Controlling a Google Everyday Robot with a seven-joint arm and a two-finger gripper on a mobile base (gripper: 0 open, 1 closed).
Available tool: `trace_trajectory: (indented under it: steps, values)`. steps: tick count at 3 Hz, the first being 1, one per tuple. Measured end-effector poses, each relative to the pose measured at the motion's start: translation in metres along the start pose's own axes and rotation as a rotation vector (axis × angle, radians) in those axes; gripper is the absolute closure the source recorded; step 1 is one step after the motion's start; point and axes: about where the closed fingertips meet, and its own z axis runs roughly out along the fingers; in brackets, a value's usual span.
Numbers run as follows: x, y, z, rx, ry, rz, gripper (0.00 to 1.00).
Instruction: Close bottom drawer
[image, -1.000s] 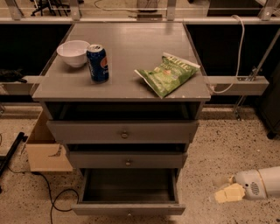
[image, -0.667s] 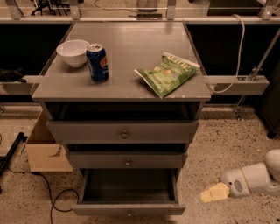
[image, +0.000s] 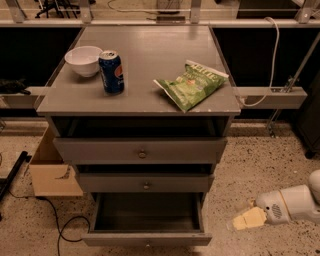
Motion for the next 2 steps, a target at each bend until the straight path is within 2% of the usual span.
trace_trajectory:
  steps: [1, 2]
  values:
    - [0.005, -0.002, 0.009, -0.093, -0.073, -0.001, 0.0]
    - [0.024, -0.011, 0.036, -0.252, -0.15, -0.011, 0.0]
